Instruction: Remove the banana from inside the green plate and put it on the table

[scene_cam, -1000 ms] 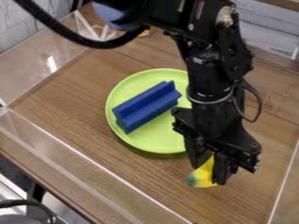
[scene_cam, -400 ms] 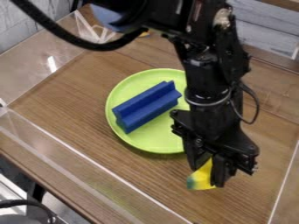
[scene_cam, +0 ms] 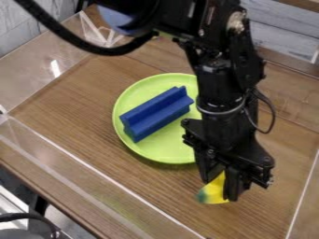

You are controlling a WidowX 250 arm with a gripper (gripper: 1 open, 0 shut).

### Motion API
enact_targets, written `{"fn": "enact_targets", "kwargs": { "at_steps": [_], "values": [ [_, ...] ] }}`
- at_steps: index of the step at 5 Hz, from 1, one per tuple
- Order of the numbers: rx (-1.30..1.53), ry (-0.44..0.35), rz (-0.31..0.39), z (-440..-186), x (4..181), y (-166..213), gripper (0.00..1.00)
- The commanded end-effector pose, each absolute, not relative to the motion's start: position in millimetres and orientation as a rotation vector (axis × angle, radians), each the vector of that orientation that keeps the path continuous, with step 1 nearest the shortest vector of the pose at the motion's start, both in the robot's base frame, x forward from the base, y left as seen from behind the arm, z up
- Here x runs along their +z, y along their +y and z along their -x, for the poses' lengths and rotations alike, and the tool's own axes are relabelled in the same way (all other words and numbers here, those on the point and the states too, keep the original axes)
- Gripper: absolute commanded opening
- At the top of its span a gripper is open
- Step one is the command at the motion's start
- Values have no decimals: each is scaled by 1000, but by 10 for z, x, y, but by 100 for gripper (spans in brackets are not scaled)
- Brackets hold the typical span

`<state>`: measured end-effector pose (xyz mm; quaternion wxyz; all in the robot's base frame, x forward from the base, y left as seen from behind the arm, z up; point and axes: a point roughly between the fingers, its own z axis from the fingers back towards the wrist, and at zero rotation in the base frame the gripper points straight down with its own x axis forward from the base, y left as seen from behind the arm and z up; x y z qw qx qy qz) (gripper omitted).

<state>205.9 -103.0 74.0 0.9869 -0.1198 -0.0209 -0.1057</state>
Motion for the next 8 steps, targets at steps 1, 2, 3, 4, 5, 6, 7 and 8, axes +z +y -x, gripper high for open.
{"fn": "enact_targets", "kwargs": {
  "at_steps": [1, 2, 3, 4, 5, 6, 7, 8],
  "values": [
    [-210, -63, 249, -2104, 774, -1016, 0],
    [-211, -61, 252, -2114, 763, -1012, 0],
    [-212, -58, 256, -2125, 748, -1009, 0],
    [-213, -56, 260, -2139, 734, -1008, 0],
    [-213, -56, 265, -2152, 747, -1020, 100],
    [-214, -55, 265, -2174, 783, -1020, 100],
    [-215, -58, 264, -2206, 771, -1028, 100],
    [-215, -61, 262, -2236, 768, -1029, 100]
  ]
}}
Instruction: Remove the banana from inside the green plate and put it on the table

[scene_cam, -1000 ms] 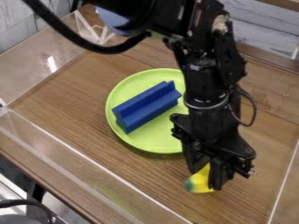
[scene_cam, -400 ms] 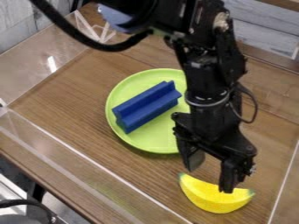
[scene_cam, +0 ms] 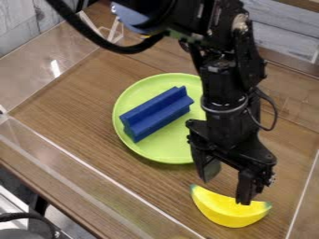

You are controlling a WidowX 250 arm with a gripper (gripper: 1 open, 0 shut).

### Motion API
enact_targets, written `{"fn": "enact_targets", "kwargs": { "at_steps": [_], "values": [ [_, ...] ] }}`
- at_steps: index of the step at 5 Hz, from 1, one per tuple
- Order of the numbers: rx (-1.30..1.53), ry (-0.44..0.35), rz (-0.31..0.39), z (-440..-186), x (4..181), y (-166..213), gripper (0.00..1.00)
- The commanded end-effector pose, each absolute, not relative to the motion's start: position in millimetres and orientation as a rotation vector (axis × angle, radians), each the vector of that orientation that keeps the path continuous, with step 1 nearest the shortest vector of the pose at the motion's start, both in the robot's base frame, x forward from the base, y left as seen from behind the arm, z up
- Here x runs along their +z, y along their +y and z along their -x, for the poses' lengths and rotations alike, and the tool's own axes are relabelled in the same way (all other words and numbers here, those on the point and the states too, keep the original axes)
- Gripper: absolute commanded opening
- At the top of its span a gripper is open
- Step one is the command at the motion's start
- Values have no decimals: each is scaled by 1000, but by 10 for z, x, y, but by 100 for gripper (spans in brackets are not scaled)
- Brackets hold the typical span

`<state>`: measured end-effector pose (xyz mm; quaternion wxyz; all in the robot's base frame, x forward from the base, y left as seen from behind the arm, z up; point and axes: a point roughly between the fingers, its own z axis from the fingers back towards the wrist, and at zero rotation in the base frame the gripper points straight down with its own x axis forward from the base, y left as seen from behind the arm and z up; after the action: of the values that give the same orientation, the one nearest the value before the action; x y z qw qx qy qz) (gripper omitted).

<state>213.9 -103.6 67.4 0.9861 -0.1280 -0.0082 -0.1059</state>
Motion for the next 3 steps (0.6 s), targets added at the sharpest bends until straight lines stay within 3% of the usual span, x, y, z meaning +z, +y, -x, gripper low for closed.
{"fn": "enact_targets", "kwargs": {
  "at_steps": [1, 3],
  "values": [
    [-215, -69, 260, -2271, 780, -1023, 100],
    [-231, -81, 250, -2316, 807, -1043, 100]
  ]
}}
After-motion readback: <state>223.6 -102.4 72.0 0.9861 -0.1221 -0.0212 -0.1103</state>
